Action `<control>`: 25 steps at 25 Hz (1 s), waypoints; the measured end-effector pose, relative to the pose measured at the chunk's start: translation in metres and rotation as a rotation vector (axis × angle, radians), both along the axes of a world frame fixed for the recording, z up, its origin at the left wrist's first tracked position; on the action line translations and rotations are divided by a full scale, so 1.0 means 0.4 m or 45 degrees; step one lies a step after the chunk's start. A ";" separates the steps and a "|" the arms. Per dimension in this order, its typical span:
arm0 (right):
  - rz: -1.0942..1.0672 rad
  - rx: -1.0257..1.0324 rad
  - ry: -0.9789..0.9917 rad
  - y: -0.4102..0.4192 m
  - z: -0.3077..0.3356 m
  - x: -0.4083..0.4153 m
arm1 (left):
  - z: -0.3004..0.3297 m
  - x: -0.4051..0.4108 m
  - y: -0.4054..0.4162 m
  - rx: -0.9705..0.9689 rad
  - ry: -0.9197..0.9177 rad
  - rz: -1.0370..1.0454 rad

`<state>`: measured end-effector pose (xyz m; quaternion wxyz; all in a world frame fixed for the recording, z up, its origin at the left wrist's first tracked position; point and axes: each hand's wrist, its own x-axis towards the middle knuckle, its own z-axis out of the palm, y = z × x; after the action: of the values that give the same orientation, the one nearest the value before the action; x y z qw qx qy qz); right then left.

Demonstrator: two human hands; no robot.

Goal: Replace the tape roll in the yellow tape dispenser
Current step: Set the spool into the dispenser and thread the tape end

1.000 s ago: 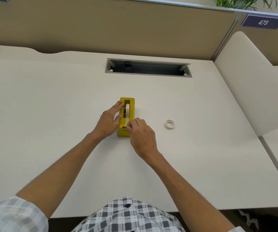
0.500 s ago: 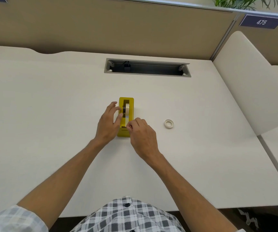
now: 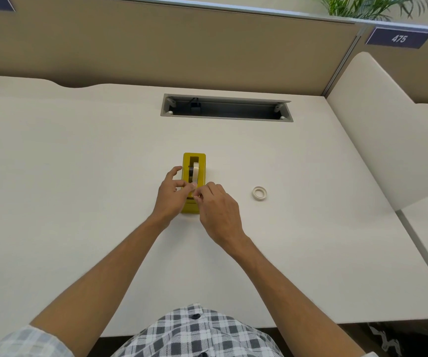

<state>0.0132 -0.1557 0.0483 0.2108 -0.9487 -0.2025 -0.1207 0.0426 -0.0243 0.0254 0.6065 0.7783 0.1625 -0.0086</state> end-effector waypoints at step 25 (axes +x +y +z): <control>-0.012 0.027 -0.051 0.005 -0.007 -0.007 | -0.005 0.030 0.010 0.018 0.090 0.001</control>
<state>0.0104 -0.1537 0.0456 0.2161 -0.9447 -0.2009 -0.1428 0.0547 -0.0203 0.0235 0.5948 0.7817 0.1842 -0.0350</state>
